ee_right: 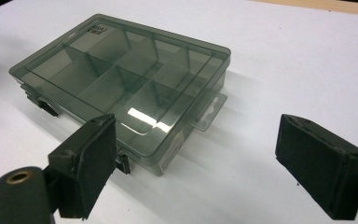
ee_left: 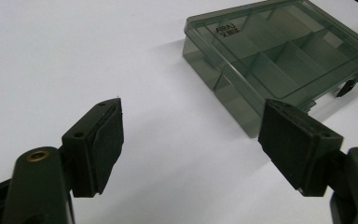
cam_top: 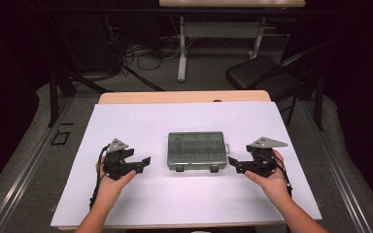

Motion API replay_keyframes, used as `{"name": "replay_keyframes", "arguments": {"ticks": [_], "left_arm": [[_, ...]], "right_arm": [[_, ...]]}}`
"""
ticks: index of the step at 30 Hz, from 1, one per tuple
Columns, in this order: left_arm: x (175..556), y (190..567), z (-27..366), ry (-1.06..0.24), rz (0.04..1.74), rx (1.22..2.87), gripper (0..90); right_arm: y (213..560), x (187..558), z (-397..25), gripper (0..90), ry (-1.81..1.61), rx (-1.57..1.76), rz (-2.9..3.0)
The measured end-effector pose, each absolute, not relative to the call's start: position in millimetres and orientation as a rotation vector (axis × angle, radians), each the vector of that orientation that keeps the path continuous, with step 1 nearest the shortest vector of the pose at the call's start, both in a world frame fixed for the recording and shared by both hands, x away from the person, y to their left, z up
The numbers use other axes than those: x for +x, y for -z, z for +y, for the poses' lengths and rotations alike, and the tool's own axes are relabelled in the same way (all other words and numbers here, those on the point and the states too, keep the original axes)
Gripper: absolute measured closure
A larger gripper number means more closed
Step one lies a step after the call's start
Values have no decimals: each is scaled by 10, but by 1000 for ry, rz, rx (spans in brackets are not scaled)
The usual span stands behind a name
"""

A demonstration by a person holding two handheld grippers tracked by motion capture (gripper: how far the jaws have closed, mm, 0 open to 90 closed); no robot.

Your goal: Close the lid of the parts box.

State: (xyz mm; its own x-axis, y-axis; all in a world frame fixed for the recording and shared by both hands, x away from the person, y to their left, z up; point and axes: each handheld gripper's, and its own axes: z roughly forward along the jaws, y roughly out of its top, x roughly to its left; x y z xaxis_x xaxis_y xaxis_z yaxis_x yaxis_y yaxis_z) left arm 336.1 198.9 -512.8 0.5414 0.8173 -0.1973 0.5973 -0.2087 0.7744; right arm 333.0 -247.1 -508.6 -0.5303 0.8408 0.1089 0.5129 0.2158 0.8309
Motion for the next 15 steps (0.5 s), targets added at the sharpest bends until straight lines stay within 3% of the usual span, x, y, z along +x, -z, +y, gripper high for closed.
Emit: {"name": "replay_keyframes", "arguments": {"ticks": [1,15], "left_arm": [[3359,5141,2000,-310,1154,1912,169],[3328,5259,2094,-299,1115,1908,75]], "right_arm": [[5107,3315,-2498,126,-1220,1272,2125],[5235,3259,-2668,62,-1225,1348,2067]]}}
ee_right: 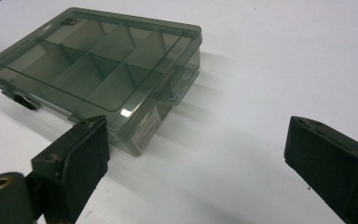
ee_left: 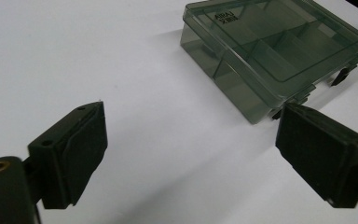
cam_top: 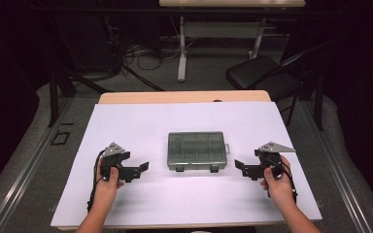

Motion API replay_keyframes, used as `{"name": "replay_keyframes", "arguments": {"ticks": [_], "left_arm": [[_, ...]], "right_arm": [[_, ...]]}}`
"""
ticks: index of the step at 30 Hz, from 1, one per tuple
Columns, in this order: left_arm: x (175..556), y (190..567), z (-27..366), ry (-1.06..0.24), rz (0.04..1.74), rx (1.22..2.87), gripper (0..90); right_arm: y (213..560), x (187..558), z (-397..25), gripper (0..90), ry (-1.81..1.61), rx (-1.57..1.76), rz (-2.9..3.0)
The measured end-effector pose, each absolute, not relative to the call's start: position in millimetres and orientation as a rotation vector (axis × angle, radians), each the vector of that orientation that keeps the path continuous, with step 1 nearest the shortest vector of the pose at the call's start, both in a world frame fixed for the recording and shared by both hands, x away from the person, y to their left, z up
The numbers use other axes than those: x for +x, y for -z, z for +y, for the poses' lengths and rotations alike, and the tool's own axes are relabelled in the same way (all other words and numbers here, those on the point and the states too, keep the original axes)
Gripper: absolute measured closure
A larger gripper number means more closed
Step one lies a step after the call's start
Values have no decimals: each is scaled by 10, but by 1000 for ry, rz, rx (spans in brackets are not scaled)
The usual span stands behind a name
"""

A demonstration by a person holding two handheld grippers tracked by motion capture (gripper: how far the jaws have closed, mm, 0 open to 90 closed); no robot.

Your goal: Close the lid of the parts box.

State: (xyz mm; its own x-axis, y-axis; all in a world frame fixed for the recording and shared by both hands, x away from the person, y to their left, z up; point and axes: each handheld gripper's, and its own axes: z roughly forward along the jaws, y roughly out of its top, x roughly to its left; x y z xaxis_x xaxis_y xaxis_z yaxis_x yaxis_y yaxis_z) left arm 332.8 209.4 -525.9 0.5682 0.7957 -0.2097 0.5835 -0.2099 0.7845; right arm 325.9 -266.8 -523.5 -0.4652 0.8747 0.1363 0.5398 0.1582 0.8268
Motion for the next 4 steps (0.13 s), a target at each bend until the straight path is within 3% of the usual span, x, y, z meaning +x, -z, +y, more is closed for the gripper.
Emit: {"name": "replay_keyframes", "arguments": {"ticks": [4], "left_arm": [[3323,5270,2109,-314,1113,1911,66]], "right_arm": [[5253,3246,-2685,0,-1217,1329,2082]]}}
